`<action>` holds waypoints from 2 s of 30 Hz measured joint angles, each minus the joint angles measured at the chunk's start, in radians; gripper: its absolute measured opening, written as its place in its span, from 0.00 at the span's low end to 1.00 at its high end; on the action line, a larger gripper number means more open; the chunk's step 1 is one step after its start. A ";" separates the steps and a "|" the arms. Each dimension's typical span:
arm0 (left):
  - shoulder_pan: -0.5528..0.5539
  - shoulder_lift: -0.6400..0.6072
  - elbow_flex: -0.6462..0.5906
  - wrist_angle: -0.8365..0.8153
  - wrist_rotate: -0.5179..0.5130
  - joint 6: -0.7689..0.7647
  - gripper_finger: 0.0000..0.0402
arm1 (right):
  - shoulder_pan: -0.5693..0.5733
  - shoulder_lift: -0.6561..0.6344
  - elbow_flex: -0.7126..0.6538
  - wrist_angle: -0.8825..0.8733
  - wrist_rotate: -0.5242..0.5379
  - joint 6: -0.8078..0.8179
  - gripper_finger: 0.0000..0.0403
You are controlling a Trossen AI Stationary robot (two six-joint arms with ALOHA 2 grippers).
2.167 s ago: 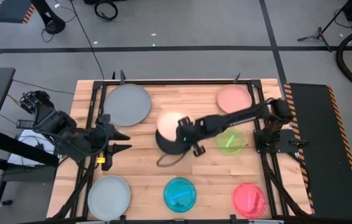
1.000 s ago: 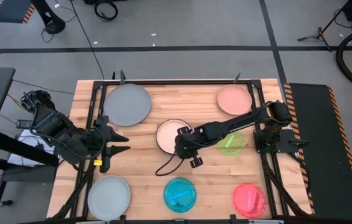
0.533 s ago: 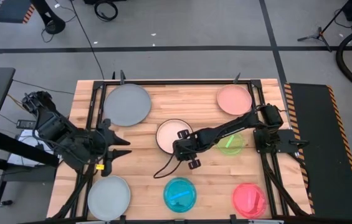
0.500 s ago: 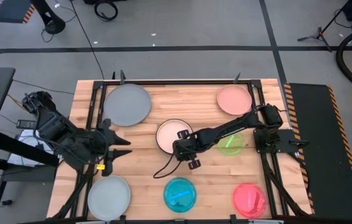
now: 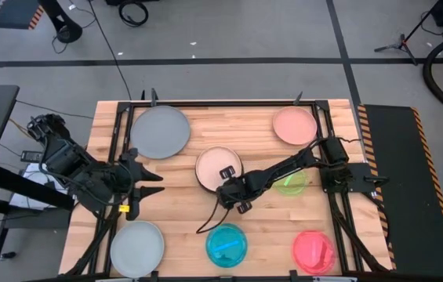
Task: Stack plastic plates
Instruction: Stack the stacked plates on the gray plate
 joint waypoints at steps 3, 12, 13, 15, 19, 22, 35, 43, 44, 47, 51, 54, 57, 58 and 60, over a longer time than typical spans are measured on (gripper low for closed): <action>0.000 -0.002 0.000 -0.005 0.000 0.005 0.33 | 0.001 -0.007 0.001 0.000 0.030 0.005 0.11; 0.025 0.013 0.000 -0.101 -0.016 0.011 0.33 | 0.033 -0.145 0.148 -0.268 -0.088 0.026 0.08; 0.036 0.025 0.000 -0.101 -0.017 0.036 0.33 | 0.030 -0.173 0.168 -0.285 -0.146 0.043 0.08; 0.057 0.054 0.000 -0.096 -0.017 0.106 0.33 | 0.019 -0.223 0.194 -0.299 -0.265 0.113 0.08; 0.106 0.137 0.000 -0.030 -0.006 0.268 0.34 | -0.015 -0.299 0.200 -0.301 -0.443 0.271 0.08; 0.161 0.201 0.000 0.007 0.055 0.373 0.39 | -0.042 -0.345 0.202 -0.296 -0.493 0.364 0.08; 0.406 0.285 0.000 0.236 0.351 0.588 0.78 | -0.068 -0.415 0.203 -0.235 -0.531 0.454 0.08; 0.470 0.331 0.000 0.280 0.419 0.695 0.79 | -0.067 -0.414 0.203 -0.229 -0.532 0.429 0.08; 0.474 0.343 0.000 0.283 0.433 0.703 0.79 | -0.067 -0.414 0.202 -0.224 -0.528 0.428 0.08; 0.479 0.389 0.000 0.286 0.444 0.732 0.79 | -0.068 -0.414 0.203 -0.196 -0.528 0.428 0.08; 0.487 0.429 0.000 0.302 0.443 0.738 0.79 | -0.067 -0.414 0.202 -0.176 -0.530 0.426 0.08; 0.494 0.445 0.000 0.295 0.443 0.731 0.79 | -0.064 -0.414 0.203 -0.165 -0.530 0.422 0.08; 0.507 0.447 0.000 0.270 0.444 0.716 0.78 | -0.056 -0.414 0.203 -0.159 -0.530 0.404 0.08; 0.511 0.447 0.000 0.261 0.448 0.706 0.77 | -0.054 -0.414 0.203 -0.156 -0.527 0.402 0.08; 0.520 0.447 0.000 0.226 0.446 0.700 0.72 | -0.052 -0.414 0.202 -0.145 -0.526 0.401 0.08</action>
